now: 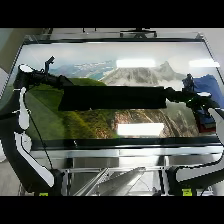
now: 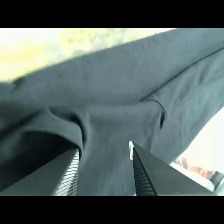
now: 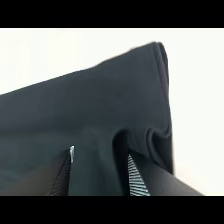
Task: Fold the shirts.
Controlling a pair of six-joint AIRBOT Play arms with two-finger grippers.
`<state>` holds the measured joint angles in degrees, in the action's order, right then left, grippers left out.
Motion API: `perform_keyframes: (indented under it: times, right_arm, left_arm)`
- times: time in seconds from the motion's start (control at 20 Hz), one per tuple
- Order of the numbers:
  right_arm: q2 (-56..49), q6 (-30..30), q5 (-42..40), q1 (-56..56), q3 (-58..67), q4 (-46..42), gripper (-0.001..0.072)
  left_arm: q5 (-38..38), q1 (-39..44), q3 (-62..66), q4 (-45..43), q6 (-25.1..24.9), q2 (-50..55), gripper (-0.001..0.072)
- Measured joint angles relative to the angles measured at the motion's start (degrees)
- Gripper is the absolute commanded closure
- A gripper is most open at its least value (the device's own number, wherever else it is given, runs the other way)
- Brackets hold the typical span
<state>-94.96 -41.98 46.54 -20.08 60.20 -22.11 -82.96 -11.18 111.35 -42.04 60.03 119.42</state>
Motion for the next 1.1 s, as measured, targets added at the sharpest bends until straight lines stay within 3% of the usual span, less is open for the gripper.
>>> perform_keyframes:
  times: [0.05,0.25,0.45,0.5,0.55,0.7,0.75,0.8,0.85,1.1]
  right_arm:
    - [0.3,0.0,0.2,-0.7,1.2,-1.8,0.0061]
    - [-0.5,-7.3,2.2,-3.0,5.8,-11.0,0.0057]
    - [-4.8,-10.7,7.7,-3.0,9.5,-14.6,0.0067]
    - [-5.9,-11.2,9.0,-2.7,10.2,-14.8,0.0107]
    - [-6.7,-11.2,9.8,-2.3,10.7,-14.7,0.0285]
    - [-8.9,-11.9,11.6,-0.8,11.9,-15.5,0.0554]
    - [-9.4,-11.9,12.0,-0.3,12.3,-15.5,0.061]
    - [-9.8,-11.7,12.5,0.3,12.8,-15.6,0.0691]
    - [-10.1,-11.4,13.0,0.7,13.3,-15.1,0.0692]
    - [-9.5,-11.2,18.6,1.7,17.6,-11.7,0.0693]
  left_arm:
    - [-0.9,-0.5,2.2,-0.9,0.6,0.4,0.037]
    - [-1.2,-4.1,5.0,-5.2,4.6,-1.5,0.0371]
    - [0.2,-7.5,1.9,-6.6,6.7,-6.0,0.0374]
    - [0.1,-7.9,1.4,-6.6,7.0,-7.0,0.0374]
    - [-0.5,-8.2,1.1,-6.8,7.1,-7.8,0.0375]
    - [-1.6,-8.3,0.6,-7.1,7.4,-9.6,0.0377]
    - [-2.3,-7.9,0.5,-7.1,7.5,-9.9,0.047]
    - [-2.4,-7.3,0.5,-7.1,7.5,-10.1,0.0629]
    - [-2.6,-6.6,0.4,-7.2,7.5,-10.2,0.069]
    - [-3.2,0.6,0.3,-7.3,7.5,-9.1,0.0685]
